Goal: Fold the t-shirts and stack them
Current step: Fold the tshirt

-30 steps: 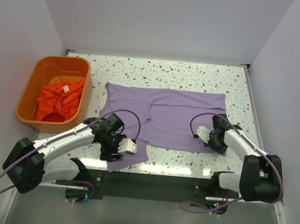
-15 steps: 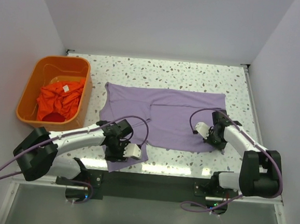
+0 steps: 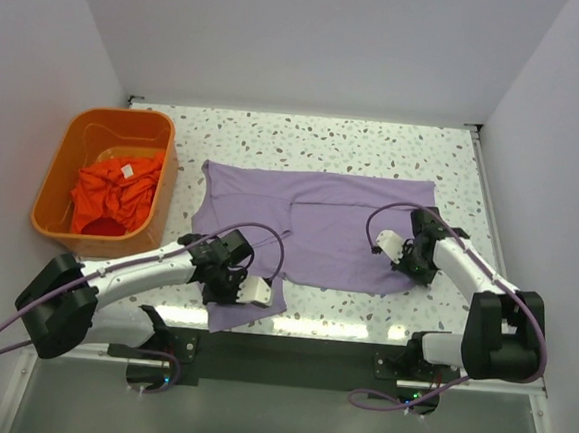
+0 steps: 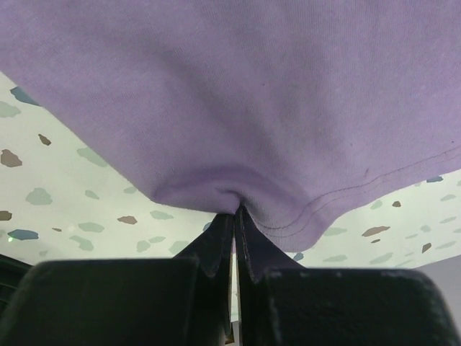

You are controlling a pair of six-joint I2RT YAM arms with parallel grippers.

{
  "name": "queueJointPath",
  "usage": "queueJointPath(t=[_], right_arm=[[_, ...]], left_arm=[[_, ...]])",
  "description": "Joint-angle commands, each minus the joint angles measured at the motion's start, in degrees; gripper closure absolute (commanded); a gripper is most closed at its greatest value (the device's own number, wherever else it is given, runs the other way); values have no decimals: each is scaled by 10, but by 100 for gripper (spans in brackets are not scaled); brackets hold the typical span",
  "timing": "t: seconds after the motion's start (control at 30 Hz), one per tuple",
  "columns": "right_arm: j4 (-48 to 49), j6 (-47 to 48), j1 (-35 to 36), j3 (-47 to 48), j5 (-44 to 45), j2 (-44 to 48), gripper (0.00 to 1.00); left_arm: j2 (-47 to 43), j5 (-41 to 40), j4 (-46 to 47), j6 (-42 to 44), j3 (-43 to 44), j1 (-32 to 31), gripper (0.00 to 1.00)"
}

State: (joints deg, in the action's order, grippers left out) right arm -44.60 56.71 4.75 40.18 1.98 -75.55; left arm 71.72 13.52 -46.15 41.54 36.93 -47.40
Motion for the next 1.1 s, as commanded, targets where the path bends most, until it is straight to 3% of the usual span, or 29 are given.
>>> queueJointPath(t=[0.0, 0.1, 0.17, 0.2, 0.27, 0.3, 0.53, 0.57, 0.63, 0.73, 0.83, 0.87, 1.07], right_arm=[[-22, 7, -2, 22, -12, 18, 100], [-22, 9, -2, 19, -15, 25, 100], [-23, 9, -2, 17, -15, 24, 100], [-25, 8, -2, 17, -15, 23, 100], [-25, 8, -3, 17, -12, 21, 100], [-25, 8, -2, 17, -12, 20, 100], [-23, 2, -2, 18, -8, 19, 100], [-22, 1, -2, 18, -7, 17, 100], [-21, -1, -2, 19, -5, 14, 100], [-21, -3, -2, 21, -3, 12, 100], [-20, -3, -2, 21, 0, 14, 100], [-21, -3, -2, 21, 0, 14, 100], [-21, 1, -2, 21, 2, 11, 100]], left_arm=[[-25, 22, -28, -2, 14, -1, 100], [-27, 12, -37, -5, 15, -1, 98], [-26, 16, -49, 5, 18, 0, 74], [-27, 20, -53, 8, 20, 0, 48], [-33, 26, -55, 10, 29, -5, 27], [-32, 26, -56, 9, 31, -8, 23], [-21, -30, -34, 25, 9, -43, 22], [-16, -38, -25, 18, 4, -58, 8], [-7, -50, -16, 2, 1, -81, 1], [3, -72, 11, -29, -16, -119, 1], [14, -100, 38, -48, -45, -145, 8], [22, -113, 47, -56, -48, -150, 17], [41, -119, 59, -61, -52, -150, 47]])
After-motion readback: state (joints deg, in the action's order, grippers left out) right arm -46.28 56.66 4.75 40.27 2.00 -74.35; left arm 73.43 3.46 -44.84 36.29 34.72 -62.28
